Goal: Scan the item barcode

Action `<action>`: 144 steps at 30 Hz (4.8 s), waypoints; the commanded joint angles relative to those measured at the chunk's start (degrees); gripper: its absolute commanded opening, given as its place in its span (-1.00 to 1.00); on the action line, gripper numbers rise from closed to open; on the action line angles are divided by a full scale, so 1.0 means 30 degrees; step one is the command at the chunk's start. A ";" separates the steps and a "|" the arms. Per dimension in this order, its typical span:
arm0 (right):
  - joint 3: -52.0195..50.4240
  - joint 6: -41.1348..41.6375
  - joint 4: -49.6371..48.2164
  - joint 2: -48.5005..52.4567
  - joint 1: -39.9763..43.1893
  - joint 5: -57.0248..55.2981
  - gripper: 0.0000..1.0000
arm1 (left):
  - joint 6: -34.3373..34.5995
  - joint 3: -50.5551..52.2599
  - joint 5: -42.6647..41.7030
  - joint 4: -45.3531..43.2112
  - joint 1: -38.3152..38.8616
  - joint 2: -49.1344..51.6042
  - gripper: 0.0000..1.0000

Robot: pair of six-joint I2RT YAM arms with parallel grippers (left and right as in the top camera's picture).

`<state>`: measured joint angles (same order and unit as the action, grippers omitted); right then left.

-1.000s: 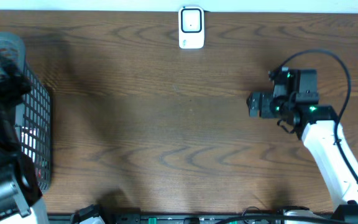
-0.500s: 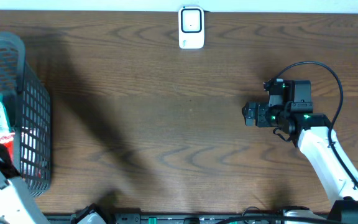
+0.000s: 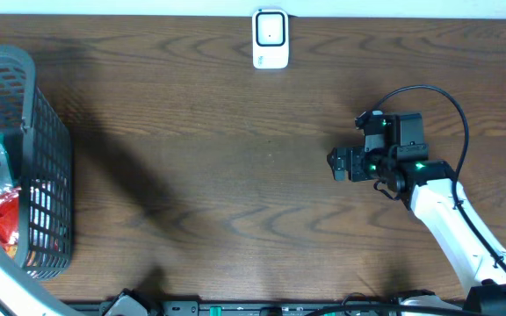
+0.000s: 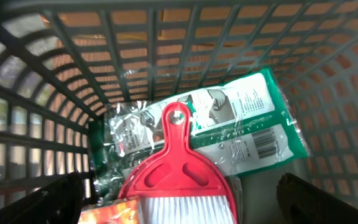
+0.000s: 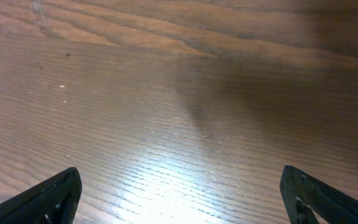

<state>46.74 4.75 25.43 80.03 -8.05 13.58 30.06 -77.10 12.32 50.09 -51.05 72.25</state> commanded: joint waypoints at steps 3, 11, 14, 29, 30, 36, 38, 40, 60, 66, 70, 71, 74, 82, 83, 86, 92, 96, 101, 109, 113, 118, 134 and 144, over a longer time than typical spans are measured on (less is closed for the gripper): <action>-0.0124 -0.0197 -0.0109 -0.0058 -0.0546 0.0131 0.98 | 0.0430 -0.0233 -0.1093 0.0022 -0.0124 0.1566 0.96; -0.0160 -0.0197 -0.0124 -0.0058 -0.0597 0.0131 0.99 | 0.0437 -0.0233 -0.0816 0.0102 -0.0124 0.3563 0.69; -0.0160 -0.0197 -0.0124 -0.0058 -0.0597 0.0131 0.98 | 0.0430 -0.0233 -0.0809 0.0131 -0.0131 0.4401 0.70; -0.0270 -0.0270 -0.0299 0.0328 -0.0597 0.0058 0.99 | 0.0444 -0.0117 0.1290 -0.0372 -0.0146 0.6754 0.71; -0.0270 -0.0262 -0.0357 0.0481 -0.0597 0.0058 0.98 | 0.0444 -0.0087 0.1370 -0.0444 -0.0146 0.6754 0.71; -0.0270 -0.0262 -0.0707 0.1712 -0.0597 0.0073 0.98 | 0.0444 0.0044 0.1770 -0.0954 -0.0160 0.6790 0.75; -0.0270 -0.0262 -0.0852 0.2011 -0.0597 0.0073 0.98 | 0.0466 0.0058 0.2047 -0.1005 -0.0168 0.6907 0.82; -0.0270 -0.0262 -0.0984 0.2200 -0.0605 0.0080 0.99 | 0.0597 0.0058 0.2215 -0.0984 -0.0182 0.7155 0.82; -0.0270 -0.0408 -0.1144 0.2331 -0.0597 0.0073 0.99 | 0.3708 0.0058 0.1705 -0.1610 0.1100 0.9610 0.86; -0.0270 -0.0408 -0.1202 0.2353 -0.0597 0.0073 0.99 | 0.3657 0.0051 0.0138 -0.2484 0.1617 0.9602 0.93; -0.0270 -0.0408 -0.1209 0.2441 -0.0597 0.0073 0.99 | 0.3657 0.0051 -0.0102 -0.3089 0.2193 0.9602 0.94; -0.0270 -0.0408 -0.1209 0.2441 -0.0597 0.0066 0.98 | 0.3657 0.0051 -0.0102 -0.3235 0.2346 0.9602 0.95; -0.0270 -0.0408 -0.1239 0.2441 -0.0597 0.0073 0.98 | 0.3657 0.0051 -0.0109 -0.3694 0.2798 0.9602 0.95; -0.0270 -0.0408 -0.1268 0.2441 -0.0597 0.0073 0.98 | 0.3738 0.0051 -0.0095 -0.4364 0.3381 0.9602 0.95; -0.0270 -0.0408 -0.1268 0.2441 -0.0597 0.0073 0.99 | 0.3730 0.0051 -0.0029 -0.4364 0.3359 0.9602 0.95; -0.0270 -0.0408 -0.1268 0.2441 -0.0597 0.0073 0.98 | 0.3730 0.0051 0.0415 -0.4248 0.3315 0.9602 0.95; -0.0270 -0.0408 -0.1268 0.2441 -0.0597 0.0073 0.98 | 0.3716 0.0051 0.1457 -0.3767 0.3286 0.9602 0.95; -0.0270 -0.0408 -0.1268 0.2441 -0.0597 0.0073 0.98 | 0.3730 0.0051 0.1785 -0.3344 0.3111 0.9610 0.95; -0.0270 -0.0401 -0.1268 0.2441 -0.0605 0.0080 0.99 | 0.3723 0.0058 0.1785 -0.2943 0.2557 0.9617 0.95; -0.0270 -0.0393 -0.1290 0.2441 -0.0605 0.0146 0.99 | 0.3650 0.0058 0.1785 -0.2273 0.1472 1.0149 0.95; -0.0270 -0.0393 -0.1319 0.2441 -0.0605 0.0146 0.99 | 0.3650 0.0058 0.1785 -0.2004 0.1362 1.0688 0.96; -0.0270 -0.0401 -0.1326 0.2441 -0.0605 0.0146 0.99 | 0.3650 0.0058 0.1778 -0.1778 0.1362 1.1373 0.95; -0.0270 -0.0401 -0.1362 0.2441 -0.0605 0.0146 0.99 | 0.3650 0.0058 0.1770 -0.0940 0.1362 1.1599 0.13; -0.0270 -0.0393 -0.1428 0.2441 -0.0605 0.0146 0.98 | 0.3657 0.0058 0.1552 -0.0415 0.1362 1.1599 -0.42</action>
<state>46.33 4.27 21.41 86.85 -9.30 13.54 41.85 -79.44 17.30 47.37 -46.28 103.70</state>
